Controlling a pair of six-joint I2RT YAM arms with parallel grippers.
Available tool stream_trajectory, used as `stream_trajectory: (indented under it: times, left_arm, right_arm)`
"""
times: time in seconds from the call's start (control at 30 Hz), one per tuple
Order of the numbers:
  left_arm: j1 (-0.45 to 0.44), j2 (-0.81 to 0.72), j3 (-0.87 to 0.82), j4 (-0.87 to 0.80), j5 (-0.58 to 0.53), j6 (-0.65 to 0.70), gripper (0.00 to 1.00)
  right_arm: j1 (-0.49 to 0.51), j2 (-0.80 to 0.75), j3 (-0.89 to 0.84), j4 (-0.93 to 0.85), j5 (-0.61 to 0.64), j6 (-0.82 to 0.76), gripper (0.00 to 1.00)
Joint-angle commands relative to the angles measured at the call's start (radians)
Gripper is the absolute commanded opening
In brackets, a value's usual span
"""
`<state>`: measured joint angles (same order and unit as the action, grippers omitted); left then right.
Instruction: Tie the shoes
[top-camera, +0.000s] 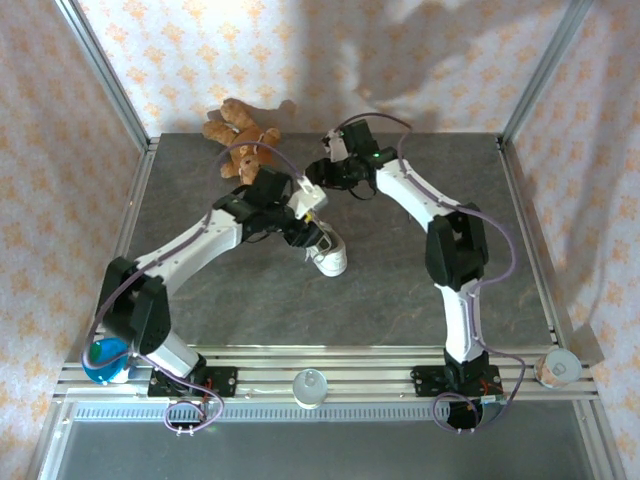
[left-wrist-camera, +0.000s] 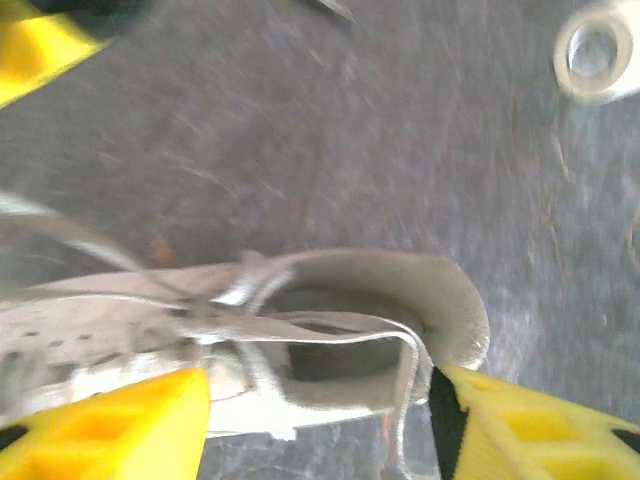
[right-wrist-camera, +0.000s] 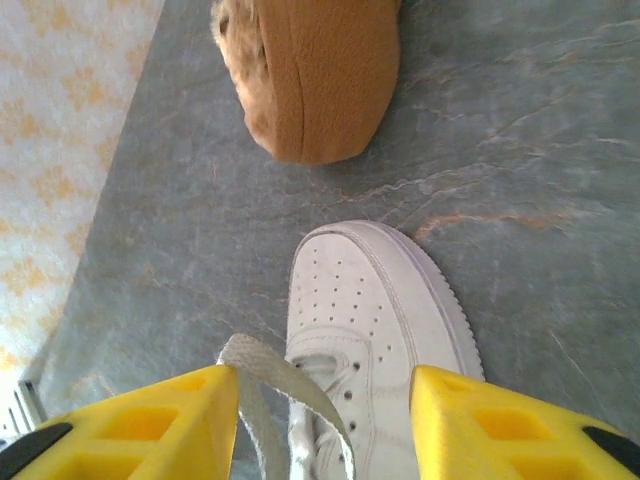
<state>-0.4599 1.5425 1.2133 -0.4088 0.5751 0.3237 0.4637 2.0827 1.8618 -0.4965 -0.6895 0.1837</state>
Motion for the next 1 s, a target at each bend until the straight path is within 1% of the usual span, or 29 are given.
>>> stream_trajectory:
  times: [0.0,0.03,0.07,0.1,0.17,0.23,0.27,0.3,0.37,0.4,0.5,0.53,0.6,0.63,0.67,0.73,0.77,0.8,0.83,0.9,0.97]
  left_arm:
    - [0.047,-0.073,-0.058,0.168,0.055,-0.116,0.62]
    - [0.058,-0.087,-0.067,0.185,0.051,-0.131,0.65]
    - [0.065,-0.098,-0.071,0.191,0.032,-0.143,0.91]
    - [0.069,-0.105,-0.071,0.189,0.005,-0.153,0.99]
    - [0.075,-0.117,-0.068,0.192,-0.076,-0.205,0.99]
    - [0.089,-0.120,-0.070,0.211,-0.154,-0.287,0.99]
    - [0.101,-0.116,-0.068,0.215,-0.170,-0.330,0.99]
    - [0.115,-0.109,-0.064,0.221,-0.159,-0.365,0.99]
    - [0.158,-0.073,-0.063,0.274,-0.041,-0.456,0.99]
    - [0.173,-0.048,-0.067,0.305,-0.002,-0.506,0.99]
    - [0.205,0.077,-0.003,0.298,0.159,-0.569,0.99]
    - [0.208,0.128,0.050,0.246,0.172,-0.610,0.99]
    - [0.208,0.217,0.159,0.118,0.133,-0.678,0.99]
    - [0.207,0.255,0.212,0.046,0.112,-0.683,0.99]
    - [0.203,0.283,0.261,-0.011,0.070,-0.678,0.99]
    - [0.187,0.312,0.318,-0.074,-0.029,-0.674,0.99]
    - [0.180,0.324,0.340,-0.093,-0.059,-0.667,0.99]
    - [0.174,0.338,0.366,-0.119,-0.064,-0.644,0.99]
    - [0.164,0.359,0.419,-0.189,-0.108,-0.623,0.99]
    - [0.147,0.446,0.531,-0.329,-0.134,-0.578,0.99]
    - [0.123,0.508,0.616,-0.416,-0.135,-0.550,0.99]
  right_arm:
    - [-0.032,-0.141,-0.066,-0.048,0.094,0.068,0.48]
    - [-0.040,-0.174,-0.101,-0.052,0.111,0.078,0.48]
    - [-0.040,-0.206,-0.137,-0.059,0.134,0.076,0.48]
    - [-0.039,-0.237,-0.169,-0.068,0.153,0.072,0.48]
    - [-0.033,-0.304,-0.253,-0.076,0.178,0.087,0.48]
    - [-0.017,-0.363,-0.341,-0.071,0.184,0.109,0.47]
    - [-0.004,-0.394,-0.383,-0.070,0.193,0.121,0.47]
    - [0.009,-0.419,-0.424,-0.067,0.203,0.132,0.47]
    - [0.039,-0.469,-0.497,-0.055,0.224,0.157,0.47]
    - [0.050,-0.484,-0.520,-0.049,0.229,0.167,0.47]
    - [0.085,-0.501,-0.566,-0.028,0.236,0.200,0.47]
    - [0.099,-0.498,-0.572,-0.022,0.237,0.207,0.47]
    - [0.120,-0.485,-0.575,-0.017,0.243,0.216,0.48]
    - [0.129,-0.475,-0.575,-0.017,0.245,0.222,0.48]
    - [0.134,-0.465,-0.576,-0.017,0.248,0.228,0.48]
    - [0.141,-0.451,-0.581,-0.012,0.246,0.239,0.48]
    - [0.142,-0.447,-0.587,-0.004,0.239,0.243,0.48]
    - [0.144,-0.446,-0.592,0.005,0.233,0.247,0.48]
    - [0.145,-0.444,-0.597,0.013,0.229,0.253,0.48]
    - [0.150,-0.444,-0.603,0.018,0.230,0.257,0.48]
    - [0.151,-0.444,-0.611,0.024,0.222,0.260,0.48]
